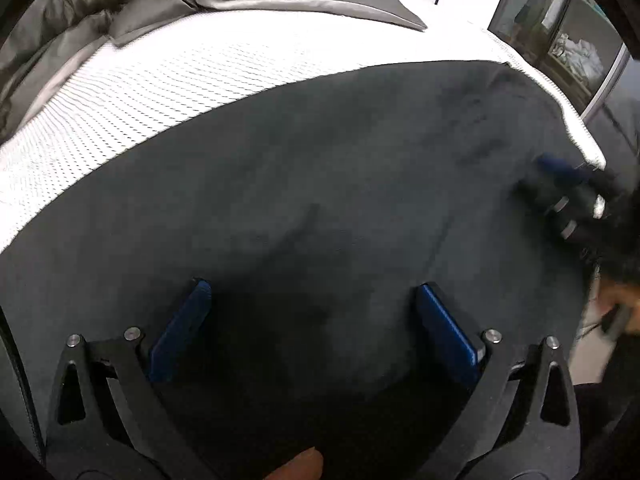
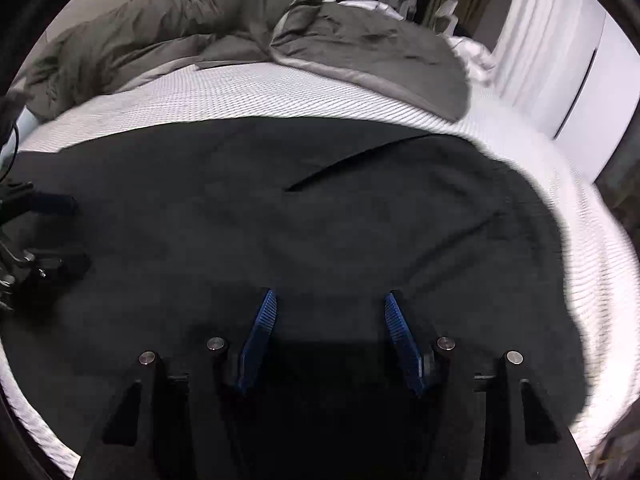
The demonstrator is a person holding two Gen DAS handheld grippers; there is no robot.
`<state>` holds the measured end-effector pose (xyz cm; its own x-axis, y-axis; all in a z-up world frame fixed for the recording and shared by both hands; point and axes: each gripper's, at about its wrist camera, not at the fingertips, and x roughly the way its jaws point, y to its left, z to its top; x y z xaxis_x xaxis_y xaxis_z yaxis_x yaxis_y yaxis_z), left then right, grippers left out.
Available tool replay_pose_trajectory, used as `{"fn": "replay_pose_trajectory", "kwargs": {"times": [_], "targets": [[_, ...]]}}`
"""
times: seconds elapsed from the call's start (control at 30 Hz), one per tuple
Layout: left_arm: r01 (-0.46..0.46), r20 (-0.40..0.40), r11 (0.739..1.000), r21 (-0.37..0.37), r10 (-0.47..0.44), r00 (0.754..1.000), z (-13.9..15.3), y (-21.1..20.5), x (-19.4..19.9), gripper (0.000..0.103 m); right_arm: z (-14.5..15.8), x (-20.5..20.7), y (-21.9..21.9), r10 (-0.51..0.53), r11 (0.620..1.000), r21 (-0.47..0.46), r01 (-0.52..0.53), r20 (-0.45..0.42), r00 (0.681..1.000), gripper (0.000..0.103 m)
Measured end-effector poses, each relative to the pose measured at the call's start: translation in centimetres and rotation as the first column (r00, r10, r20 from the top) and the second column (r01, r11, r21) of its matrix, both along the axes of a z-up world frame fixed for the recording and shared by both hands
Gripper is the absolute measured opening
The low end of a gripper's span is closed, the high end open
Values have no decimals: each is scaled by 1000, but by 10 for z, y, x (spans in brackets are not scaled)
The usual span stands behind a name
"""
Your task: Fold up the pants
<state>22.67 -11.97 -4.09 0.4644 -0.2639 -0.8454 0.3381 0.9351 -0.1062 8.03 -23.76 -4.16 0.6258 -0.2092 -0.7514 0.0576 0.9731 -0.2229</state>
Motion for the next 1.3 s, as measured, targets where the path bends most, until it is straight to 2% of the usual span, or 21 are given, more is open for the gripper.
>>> {"fn": "replay_pose_trajectory", "kwargs": {"times": [0.03, 0.07, 0.1, 0.17, 0.2, 0.27, 0.37, 0.47, 0.53, 0.6, 0.67, 0.77, 0.83, 0.9, 1.0, 1.13, 1.23, 1.27, 1.3], "targets": [[-2, 4, 1000, -6, 2, 1000, 1, 2, -2, 102, 3, -4, -9, -51, 997, -48, 52, 18, 999, 52], [-13, 5, 1000, -9, 13, 1000, 2, 8, -2, 102, 6, -9, -21, -105, 991, -76, 108, 47, 993, 52], [-28, 8, 1000, -9, 28, 1000, 2, 14, -3, 102, 8, -15, -42, -189, 979, -71, 194, 66, 980, 53], [-58, 9, 998, -26, 58, 998, 0, 27, -2, 102, 7, -20, -63, -241, 970, -7, 242, 67, 968, 53], [-67, 8, 997, -38, 67, 998, 0, 31, -2, 102, 6, -24, -70, -233, 972, 38, 231, 66, 970, 53], [-72, 10, 997, -35, 73, 997, 1, 32, -2, 102, 6, -28, -74, -221, 974, 68, 217, 55, 974, 53], [-83, 20, 996, -25, 84, 996, 2, 32, -1, 102, 9, -21, -77, -225, 973, 66, 222, 57, 973, 53], [-83, 22, 996, -30, 84, 996, 3, 38, -3, 102, 23, -30, -83, -225, 973, 78, 217, 113, 968, 53], [-92, 17, 995, -44, 93, 996, 2, 42, 0, 102, 5, -25, -101, -267, 953, 164, 254, 57, 962, 61], [-102, 14, 993, -60, 103, 995, 3, 46, -3, 102, 2, -20, -107, -279, 946, 186, 266, 46, 959, 61], [-114, 9, 991, -72, 115, 993, 8, 51, -2, 102, 19, -23, -95, -287, 952, 139, 272, 99, 953, 62], [-124, 8, 985, -119, 126, 992, 23, 60, 3, 102, 45, -26, -71, -244, 965, 137, 222, 178, 953, 62], [-144, 43, 977, -158, 153, 987, 38, 67, 12, 102, 55, -13, -50, -187, 976, 148, 161, 178, 966, 70], [-193, 75, 974, -121, 203, 976, 45, 69, 23, 102, 53, 13, -25, -103, 982, 168, 82, 126, 987, 71], [-201, 105, 976, -80, 209, 972, 47, 65, 42, 102, 38, 63, 22, 24, 993, 115, -28, 34, 999, 71], [-211, 36, 975, -72, 214, 976, 24, 71, 61, 102, 7, 105, 66, 154, 986, 71, -149, -77, 985, 71], [-264, -8, 963, -55, 264, 965, 4, 87, 69, 102, 0, 115, 56, 120, 993, -1, -121, -96, 988, 70], [-270, -12, 960, -67, 270, 963, 2, 91, 69, 102, 3, 109, 39, 68, 996, -47, -72, -90, 994, 71], [-269, -12, 959, -89, 269, 963, 1, 94, 68, 101, 4, 107, 11, -51, 987, -157, 39, -70, 996, 71]]}}
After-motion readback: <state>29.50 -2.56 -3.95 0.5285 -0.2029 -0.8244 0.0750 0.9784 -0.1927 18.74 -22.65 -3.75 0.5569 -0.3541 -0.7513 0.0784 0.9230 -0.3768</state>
